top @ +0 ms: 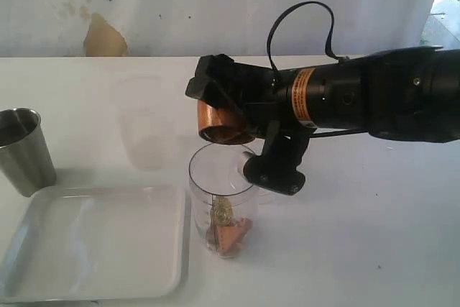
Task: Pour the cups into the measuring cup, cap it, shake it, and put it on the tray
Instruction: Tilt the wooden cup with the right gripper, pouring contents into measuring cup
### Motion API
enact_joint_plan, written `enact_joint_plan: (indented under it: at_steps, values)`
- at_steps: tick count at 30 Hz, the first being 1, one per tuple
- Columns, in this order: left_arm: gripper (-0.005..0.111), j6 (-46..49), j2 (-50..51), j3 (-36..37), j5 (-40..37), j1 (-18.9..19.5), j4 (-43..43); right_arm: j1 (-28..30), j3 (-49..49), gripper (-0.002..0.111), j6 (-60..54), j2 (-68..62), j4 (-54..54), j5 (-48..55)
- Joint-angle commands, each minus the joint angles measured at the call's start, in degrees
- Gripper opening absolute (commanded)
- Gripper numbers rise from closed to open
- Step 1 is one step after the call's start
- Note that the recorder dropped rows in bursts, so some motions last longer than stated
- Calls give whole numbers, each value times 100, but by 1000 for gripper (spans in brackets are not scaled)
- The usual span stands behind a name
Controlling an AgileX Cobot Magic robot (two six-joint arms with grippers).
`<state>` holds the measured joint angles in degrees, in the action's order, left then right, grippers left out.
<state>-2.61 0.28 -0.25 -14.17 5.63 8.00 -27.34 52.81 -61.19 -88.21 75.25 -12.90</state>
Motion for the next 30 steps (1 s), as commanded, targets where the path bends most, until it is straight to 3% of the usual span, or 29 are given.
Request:
enact_joint_plan:
  at_steps: [1,13,22,30]
  values:
    - [1,-13,-28,25,44,-12,-24,-13,43,0,-53,82,-49,-25]
    - [1,-13,-28,25,44,-12,-24,-13,43,0,-53,71,-49,686]
    - [1,-13,-28,25,44,-12,-24,-13,43,0,-460,71,-49,588]
    - [1,-13,-28,25,44,-12,-24,-13,43,0,96,71,-49,433]
